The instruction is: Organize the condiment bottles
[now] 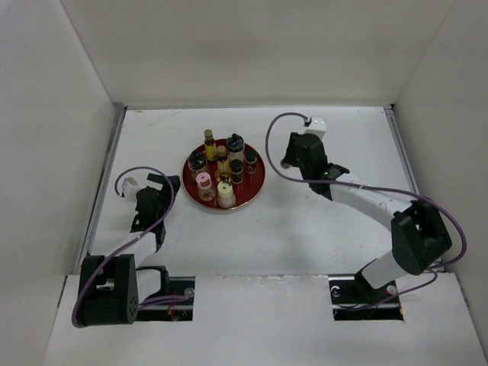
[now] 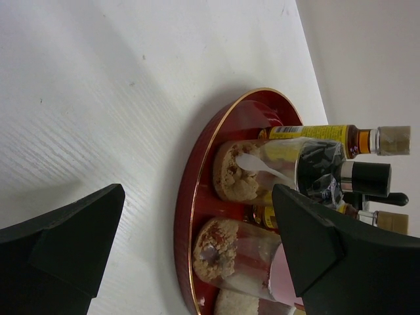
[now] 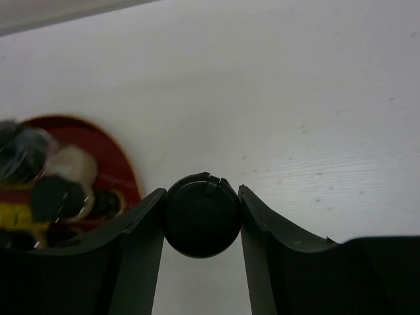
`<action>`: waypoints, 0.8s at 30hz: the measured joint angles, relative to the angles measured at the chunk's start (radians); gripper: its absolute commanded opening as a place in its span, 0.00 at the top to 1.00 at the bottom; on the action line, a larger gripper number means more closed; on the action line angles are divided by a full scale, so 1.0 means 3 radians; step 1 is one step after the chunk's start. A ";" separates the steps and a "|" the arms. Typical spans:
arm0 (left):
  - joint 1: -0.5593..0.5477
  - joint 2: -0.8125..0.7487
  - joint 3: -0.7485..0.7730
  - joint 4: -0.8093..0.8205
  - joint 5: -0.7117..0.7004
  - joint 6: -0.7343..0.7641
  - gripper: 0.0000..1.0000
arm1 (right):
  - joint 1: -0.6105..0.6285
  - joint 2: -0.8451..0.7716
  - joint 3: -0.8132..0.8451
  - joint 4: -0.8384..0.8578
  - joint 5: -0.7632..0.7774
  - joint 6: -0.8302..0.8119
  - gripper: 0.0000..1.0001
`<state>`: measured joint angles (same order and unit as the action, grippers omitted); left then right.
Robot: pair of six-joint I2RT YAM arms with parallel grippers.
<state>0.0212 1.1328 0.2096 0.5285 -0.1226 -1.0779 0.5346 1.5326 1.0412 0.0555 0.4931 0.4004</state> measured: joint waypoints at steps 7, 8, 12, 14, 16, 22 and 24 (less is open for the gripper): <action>0.0000 -0.0027 0.0000 -0.0003 -0.0001 0.0000 0.00 | 0.0807 -0.0050 -0.0144 0.0107 -0.0123 -0.0003 0.65; 0.0000 -0.0027 0.0000 -0.0001 -0.0001 0.0000 0.00 | 0.0895 -0.0038 -0.0134 0.0121 -0.0132 -0.0004 0.65; 0.0001 -0.0031 0.0000 -0.0003 -0.0001 0.0001 0.00 | 0.1068 0.0159 -0.0027 0.0216 -0.0141 -0.0014 0.65; 0.0008 -0.0031 0.0000 -0.0004 0.0000 0.0001 0.00 | 0.1105 0.0301 0.0015 0.0262 -0.0137 -0.0018 0.66; 0.0009 -0.0033 0.0000 -0.0004 -0.0001 0.0001 0.00 | 0.1130 0.0432 0.0036 0.0282 -0.0134 -0.0031 0.66; 0.0009 -0.0036 0.0000 -0.0004 0.0001 0.0001 0.00 | 0.1147 0.0655 0.0037 0.0305 -0.0047 -0.0125 0.65; 0.0009 -0.0036 0.0000 -0.0005 -0.0001 0.0001 0.00 | 0.1155 0.0668 0.0055 0.0317 0.0023 -0.0201 0.63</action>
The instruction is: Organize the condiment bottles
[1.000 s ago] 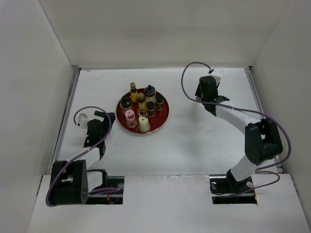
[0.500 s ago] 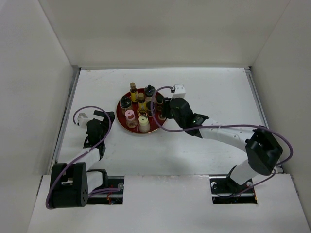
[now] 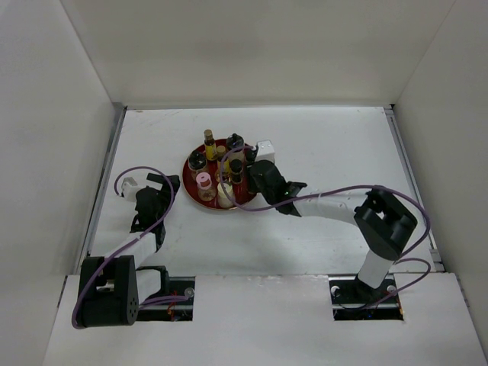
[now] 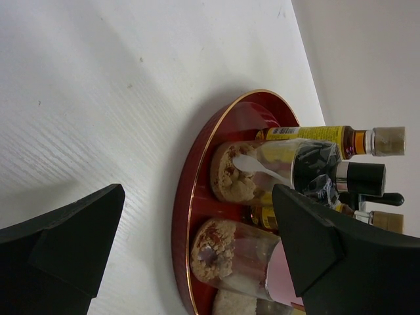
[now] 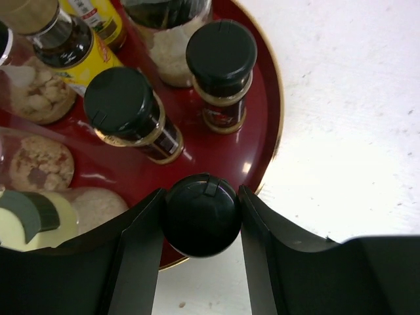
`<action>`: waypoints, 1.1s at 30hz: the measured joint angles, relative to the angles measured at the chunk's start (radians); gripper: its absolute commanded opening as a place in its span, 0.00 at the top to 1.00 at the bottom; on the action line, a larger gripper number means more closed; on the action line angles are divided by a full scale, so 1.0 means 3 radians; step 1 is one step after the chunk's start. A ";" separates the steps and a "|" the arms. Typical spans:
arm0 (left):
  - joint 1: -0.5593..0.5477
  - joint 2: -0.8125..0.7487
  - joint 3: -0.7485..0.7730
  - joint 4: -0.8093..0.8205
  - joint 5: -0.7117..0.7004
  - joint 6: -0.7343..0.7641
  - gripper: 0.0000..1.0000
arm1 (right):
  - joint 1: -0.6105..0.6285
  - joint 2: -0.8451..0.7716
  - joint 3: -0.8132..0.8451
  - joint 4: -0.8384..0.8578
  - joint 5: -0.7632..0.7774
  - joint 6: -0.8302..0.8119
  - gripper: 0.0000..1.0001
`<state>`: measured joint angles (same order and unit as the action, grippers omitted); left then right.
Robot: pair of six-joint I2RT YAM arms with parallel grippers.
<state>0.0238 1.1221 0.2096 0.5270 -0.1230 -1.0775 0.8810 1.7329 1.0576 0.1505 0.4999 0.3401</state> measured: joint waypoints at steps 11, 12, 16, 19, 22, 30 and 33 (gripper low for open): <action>0.0000 0.0025 0.0000 -0.0001 0.0003 0.0000 0.00 | 0.0230 0.0226 0.0090 0.0251 0.0370 -0.0348 0.44; 0.0000 0.0028 0.0000 -0.0005 0.0001 0.0000 0.00 | 0.0235 0.0230 0.0090 0.0251 0.0366 -0.0351 0.42; 0.0000 0.0027 0.0000 -0.0001 0.0000 0.0000 0.00 | 0.0271 0.0239 0.0090 0.0249 0.0367 -0.0359 0.37; -0.0001 0.0027 0.0000 -0.0001 -0.0001 0.0000 0.00 | 0.0276 0.0239 0.0090 0.0249 0.0366 -0.0361 0.32; 0.0000 0.0027 0.0000 -0.0001 0.0000 0.0000 0.00 | 0.0277 0.0239 0.0090 0.0249 0.0367 -0.0360 0.27; 0.0000 0.0022 0.0000 -0.0003 -0.0003 0.0000 0.00 | 0.0282 0.0102 0.0060 0.0248 0.0369 -0.0351 0.02; -0.0003 -0.0015 0.0000 -0.0029 -0.0018 0.0000 0.00 | 0.0281 -0.0127 -0.0036 0.0290 0.0398 -0.0338 0.00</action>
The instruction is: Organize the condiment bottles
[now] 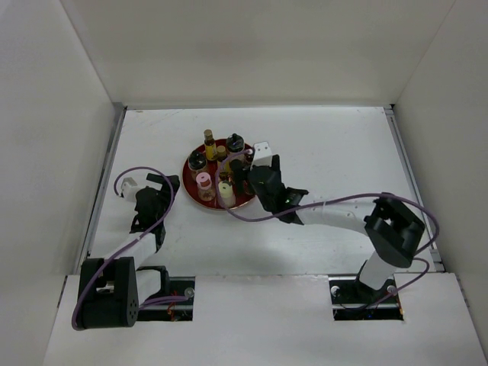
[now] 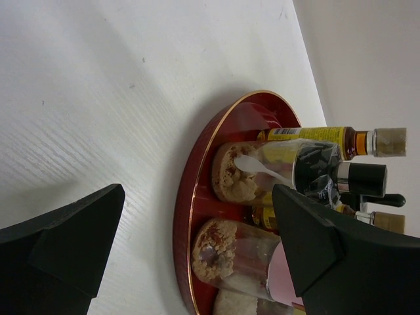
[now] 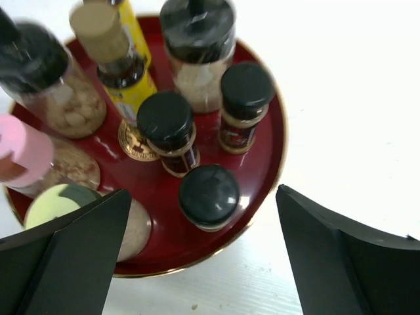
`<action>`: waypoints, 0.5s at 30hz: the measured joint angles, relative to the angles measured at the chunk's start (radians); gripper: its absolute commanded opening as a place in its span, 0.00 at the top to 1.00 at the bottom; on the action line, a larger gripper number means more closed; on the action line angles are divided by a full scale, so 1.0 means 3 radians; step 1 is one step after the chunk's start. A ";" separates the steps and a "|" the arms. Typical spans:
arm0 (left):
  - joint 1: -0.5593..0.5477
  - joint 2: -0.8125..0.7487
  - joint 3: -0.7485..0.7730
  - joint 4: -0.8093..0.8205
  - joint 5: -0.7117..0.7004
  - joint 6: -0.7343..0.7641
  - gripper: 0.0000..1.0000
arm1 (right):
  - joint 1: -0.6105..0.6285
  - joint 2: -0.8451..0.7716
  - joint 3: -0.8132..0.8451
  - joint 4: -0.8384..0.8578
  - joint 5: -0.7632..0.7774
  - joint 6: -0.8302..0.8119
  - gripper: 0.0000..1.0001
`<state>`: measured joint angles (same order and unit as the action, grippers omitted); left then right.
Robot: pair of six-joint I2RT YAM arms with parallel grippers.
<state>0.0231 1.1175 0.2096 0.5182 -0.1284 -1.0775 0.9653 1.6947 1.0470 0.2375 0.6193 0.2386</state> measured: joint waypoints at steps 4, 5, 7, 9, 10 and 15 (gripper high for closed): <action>0.0000 -0.0070 0.0000 -0.0028 -0.0033 0.0000 0.00 | -0.0062 -0.0413 -0.0193 0.0085 0.0159 0.0005 0.00; 0.0000 -0.0085 0.0000 -0.0041 -0.0039 0.0000 0.00 | -0.0095 -0.0510 -0.0253 0.0122 0.0209 0.0005 0.00; 0.0000 -0.0112 0.0000 -0.0064 -0.0058 0.0001 0.00 | -0.0203 -0.0712 -0.0404 0.0196 0.0320 0.0018 0.00; 0.0004 -0.0121 0.0000 -0.0084 -0.0062 0.0001 0.00 | -0.0347 -0.0894 -0.0585 0.0249 0.0427 0.0078 0.00; 0.0008 -0.0121 0.0000 -0.0099 -0.0061 0.0003 0.00 | -0.0412 -0.0963 -0.0670 0.0271 0.0465 0.0117 0.00; 0.0009 -0.0121 0.0000 -0.0181 -0.0062 0.0004 0.00 | -0.0758 -0.1035 -0.1086 0.0354 0.0529 0.0455 0.00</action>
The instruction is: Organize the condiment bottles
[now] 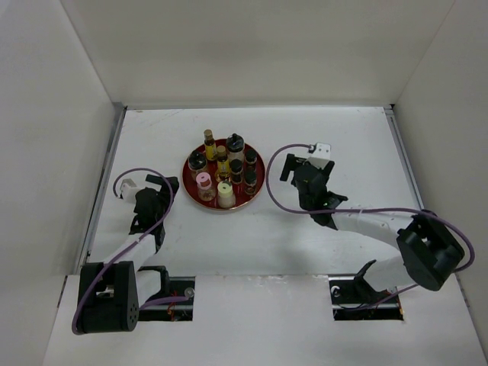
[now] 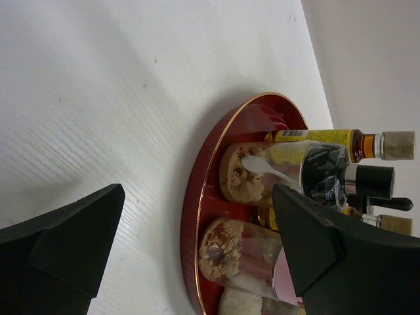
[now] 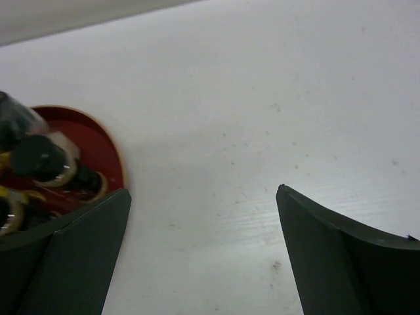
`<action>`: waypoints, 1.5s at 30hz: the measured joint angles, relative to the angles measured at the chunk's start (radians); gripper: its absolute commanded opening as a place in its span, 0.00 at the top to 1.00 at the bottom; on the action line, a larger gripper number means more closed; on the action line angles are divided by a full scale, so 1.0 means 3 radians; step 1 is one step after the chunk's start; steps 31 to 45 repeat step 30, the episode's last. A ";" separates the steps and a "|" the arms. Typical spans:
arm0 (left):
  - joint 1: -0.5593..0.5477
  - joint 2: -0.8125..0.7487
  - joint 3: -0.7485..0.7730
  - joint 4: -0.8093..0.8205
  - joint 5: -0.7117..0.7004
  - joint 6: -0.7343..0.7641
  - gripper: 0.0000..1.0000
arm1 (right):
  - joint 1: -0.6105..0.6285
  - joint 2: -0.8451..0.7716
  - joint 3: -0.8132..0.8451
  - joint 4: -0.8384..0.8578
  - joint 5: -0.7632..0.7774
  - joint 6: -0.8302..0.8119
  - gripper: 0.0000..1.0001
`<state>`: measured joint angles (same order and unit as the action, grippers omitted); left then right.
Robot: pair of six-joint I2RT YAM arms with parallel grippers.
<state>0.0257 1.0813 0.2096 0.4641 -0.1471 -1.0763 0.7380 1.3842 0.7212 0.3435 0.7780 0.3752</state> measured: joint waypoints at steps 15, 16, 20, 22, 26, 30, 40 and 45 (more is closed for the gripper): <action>0.0000 0.0078 0.0004 0.0006 -0.0015 0.0050 0.00 | -0.0322 0.0127 -0.0225 0.0065 -0.0411 0.0402 0.10; 0.0000 0.0079 0.0004 0.0009 -0.0015 0.0050 0.00 | -0.0352 0.0102 -0.0258 0.0089 -0.0459 0.0416 0.22; 0.0000 0.0106 0.0004 0.0011 -0.0010 0.0048 0.00 | -0.0449 0.0034 -0.0347 0.0182 -0.0629 0.0495 0.68; 0.0000 0.0117 0.0004 0.0010 -0.0005 0.0048 0.00 | -0.0476 0.0031 -0.0364 0.0217 -0.0680 0.0532 0.79; 0.0000 0.0118 0.0004 0.0011 -0.0004 0.0048 0.00 | -0.0496 0.0031 -0.0370 0.0234 -0.0752 0.0571 0.77; 0.0000 0.0136 0.0005 0.0011 0.0001 0.0053 0.00 | -0.0496 0.0031 -0.0370 0.0239 -0.0814 0.0584 0.44; 0.0000 0.0136 0.0005 0.0011 0.0001 0.0053 0.00 | -0.0496 0.0031 -0.0370 0.0239 -0.0814 0.0584 0.44; 0.0000 0.0136 0.0005 0.0011 0.0001 0.0053 0.00 | -0.0496 0.0031 -0.0370 0.0239 -0.0814 0.0584 0.44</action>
